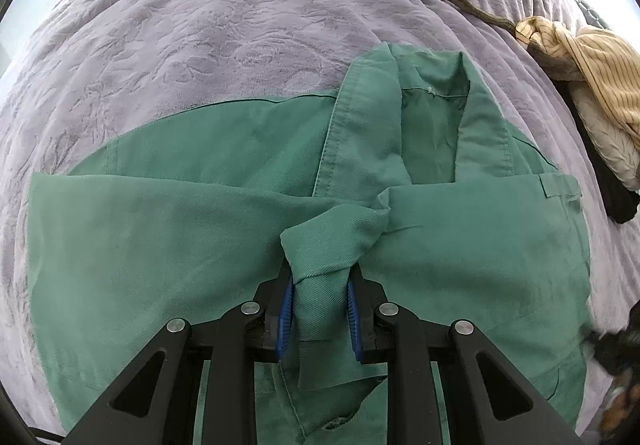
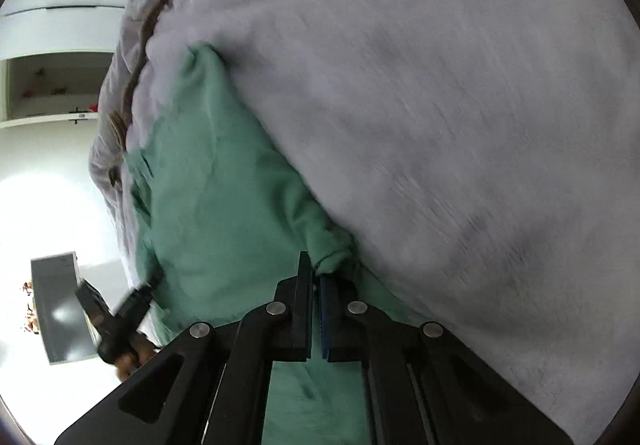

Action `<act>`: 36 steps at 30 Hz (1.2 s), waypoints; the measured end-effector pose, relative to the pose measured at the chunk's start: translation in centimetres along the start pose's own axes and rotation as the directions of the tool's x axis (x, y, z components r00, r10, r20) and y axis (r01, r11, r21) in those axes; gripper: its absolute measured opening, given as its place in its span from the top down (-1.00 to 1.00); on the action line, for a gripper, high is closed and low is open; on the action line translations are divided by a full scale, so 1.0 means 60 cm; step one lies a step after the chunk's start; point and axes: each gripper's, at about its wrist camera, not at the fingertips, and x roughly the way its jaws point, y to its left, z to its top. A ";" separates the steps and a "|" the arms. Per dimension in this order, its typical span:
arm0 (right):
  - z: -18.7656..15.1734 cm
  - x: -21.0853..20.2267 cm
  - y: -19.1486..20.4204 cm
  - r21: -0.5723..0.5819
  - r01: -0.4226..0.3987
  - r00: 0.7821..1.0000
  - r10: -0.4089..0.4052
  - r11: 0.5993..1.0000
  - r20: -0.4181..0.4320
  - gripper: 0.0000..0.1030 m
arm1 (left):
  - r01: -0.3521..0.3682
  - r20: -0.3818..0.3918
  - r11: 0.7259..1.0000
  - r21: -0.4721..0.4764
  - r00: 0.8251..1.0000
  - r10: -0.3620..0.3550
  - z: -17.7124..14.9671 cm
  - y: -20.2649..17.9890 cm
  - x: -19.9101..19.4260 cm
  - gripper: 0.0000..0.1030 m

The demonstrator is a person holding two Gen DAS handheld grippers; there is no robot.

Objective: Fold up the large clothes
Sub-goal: 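Lay the sleeve down along the jacket and open the left gripper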

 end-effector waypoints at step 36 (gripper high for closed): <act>-0.015 -0.038 0.107 -0.385 0.268 0.962 -0.264 0.883 0.063 0.46 | -0.259 -0.013 0.965 -0.044 0.966 0.259 -0.144 0.053 -0.103 -0.56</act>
